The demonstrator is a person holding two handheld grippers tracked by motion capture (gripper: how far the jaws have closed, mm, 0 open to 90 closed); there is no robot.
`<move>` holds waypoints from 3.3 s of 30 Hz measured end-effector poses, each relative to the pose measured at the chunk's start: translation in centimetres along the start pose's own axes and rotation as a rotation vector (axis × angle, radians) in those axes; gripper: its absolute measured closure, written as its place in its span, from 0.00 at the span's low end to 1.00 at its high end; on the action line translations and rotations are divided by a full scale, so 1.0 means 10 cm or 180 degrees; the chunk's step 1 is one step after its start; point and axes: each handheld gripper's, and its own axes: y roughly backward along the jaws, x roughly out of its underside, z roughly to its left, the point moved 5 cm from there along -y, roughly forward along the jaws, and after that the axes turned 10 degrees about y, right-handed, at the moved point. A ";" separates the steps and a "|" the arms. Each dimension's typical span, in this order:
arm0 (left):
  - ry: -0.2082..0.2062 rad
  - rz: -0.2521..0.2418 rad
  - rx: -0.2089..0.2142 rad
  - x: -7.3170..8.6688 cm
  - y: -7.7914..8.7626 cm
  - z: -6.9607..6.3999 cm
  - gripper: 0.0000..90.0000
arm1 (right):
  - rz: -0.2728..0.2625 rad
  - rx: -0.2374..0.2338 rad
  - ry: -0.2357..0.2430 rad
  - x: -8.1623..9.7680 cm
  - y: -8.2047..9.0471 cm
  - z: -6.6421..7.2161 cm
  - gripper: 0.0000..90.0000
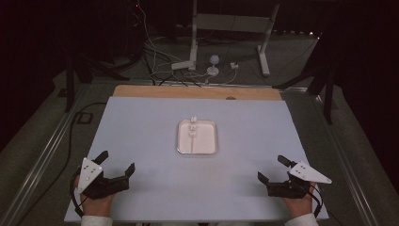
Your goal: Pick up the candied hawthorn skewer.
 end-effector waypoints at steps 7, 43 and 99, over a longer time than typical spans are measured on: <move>-0.0008 -0.0037 -0.0051 0.01 0.01 0.03 0.01 | -0.0002 0.0123 -0.0048 0.02 0.02 -0.06 0.00; 0.0077 0.0219 0.0298 -0.44 -0.52 -0.34 0.01 | 0.0093 0.0156 -0.0183 0.05 0.01 -0.09 0.00; 0.0142 0.0922 0.0441 0.03 -1.90 -1.01 0.05 | 0.0174 0.0110 -0.0118 0.07 -0.04 -0.07 0.00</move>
